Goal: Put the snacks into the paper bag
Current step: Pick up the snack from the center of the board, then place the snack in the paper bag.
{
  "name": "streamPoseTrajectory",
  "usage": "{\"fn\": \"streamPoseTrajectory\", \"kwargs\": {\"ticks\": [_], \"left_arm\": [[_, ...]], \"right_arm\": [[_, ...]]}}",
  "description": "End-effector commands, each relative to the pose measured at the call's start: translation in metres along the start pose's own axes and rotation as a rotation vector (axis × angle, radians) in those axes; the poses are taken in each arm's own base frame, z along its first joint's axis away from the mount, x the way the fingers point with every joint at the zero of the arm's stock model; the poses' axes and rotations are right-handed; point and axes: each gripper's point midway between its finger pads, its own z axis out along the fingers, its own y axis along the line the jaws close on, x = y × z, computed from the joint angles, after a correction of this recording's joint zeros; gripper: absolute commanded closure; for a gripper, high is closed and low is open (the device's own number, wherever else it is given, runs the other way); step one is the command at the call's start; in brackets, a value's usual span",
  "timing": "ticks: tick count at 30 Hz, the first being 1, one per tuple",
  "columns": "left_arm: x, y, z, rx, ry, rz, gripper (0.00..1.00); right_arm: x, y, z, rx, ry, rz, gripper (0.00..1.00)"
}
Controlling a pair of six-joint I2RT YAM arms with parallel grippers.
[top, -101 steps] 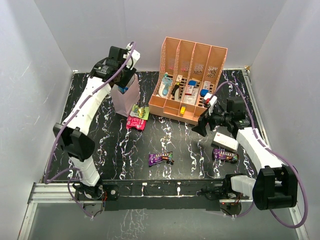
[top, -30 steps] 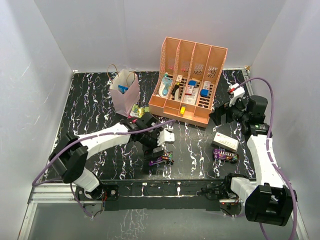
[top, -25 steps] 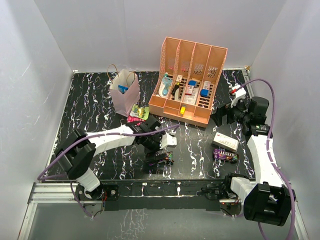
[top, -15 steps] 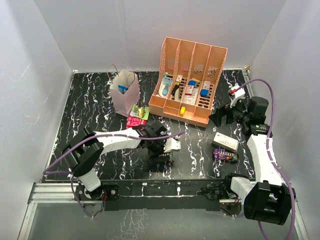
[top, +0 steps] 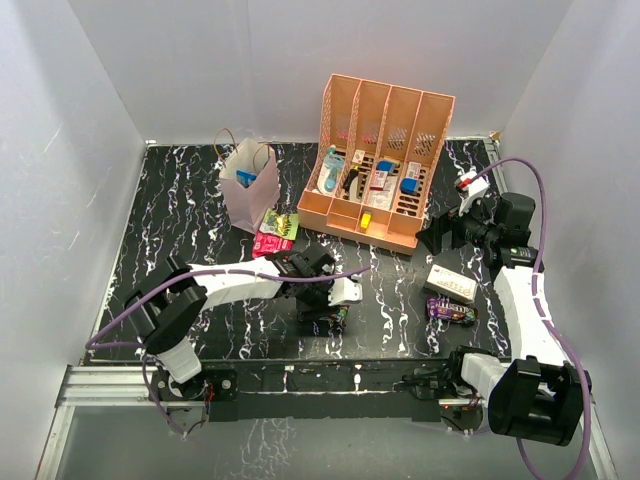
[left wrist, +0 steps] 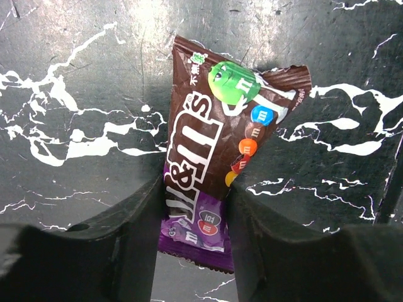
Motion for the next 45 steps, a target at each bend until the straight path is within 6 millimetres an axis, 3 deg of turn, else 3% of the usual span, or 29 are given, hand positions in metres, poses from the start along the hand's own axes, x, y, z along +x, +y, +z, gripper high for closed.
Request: {"fn": "streamPoseTrajectory", "kwargs": {"ticks": [1,15,23,28,34,41,45], "left_arm": [[0.021,-0.006,-0.010,-0.005,0.088,0.018,0.63],[0.002,0.004,-0.048,-0.076,0.049,0.047,0.73],[-0.005,0.037,-0.083,-0.149,-0.002,-0.048,0.75],[-0.020,0.068,-0.127,-0.222,-0.102,-0.138,0.75],[-0.038,0.109,-0.195,-0.391,-0.196,-0.233,0.76],[-0.040,0.159,-0.278,-0.646,-0.300,-0.383,0.76],[-0.026,0.182,-0.313,-0.762,-0.340,-0.481,0.76]], "right_arm": [[-0.004,-0.005,0.001,0.010,-0.024,-0.038,0.02],[0.001,-0.006,0.004,0.000,-0.012,-0.032,0.01],[-0.001,-0.004,0.002,-0.005,-0.018,-0.040,0.02],[-0.001,-0.003,0.002,-0.010,-0.018,-0.038,0.02],[-0.002,-0.001,0.004,-0.029,-0.019,-0.034,0.02],[-0.004,0.002,0.003,-0.039,-0.028,-0.039,0.02],[-0.005,0.003,0.002,-0.042,-0.030,-0.040,0.02]]}}
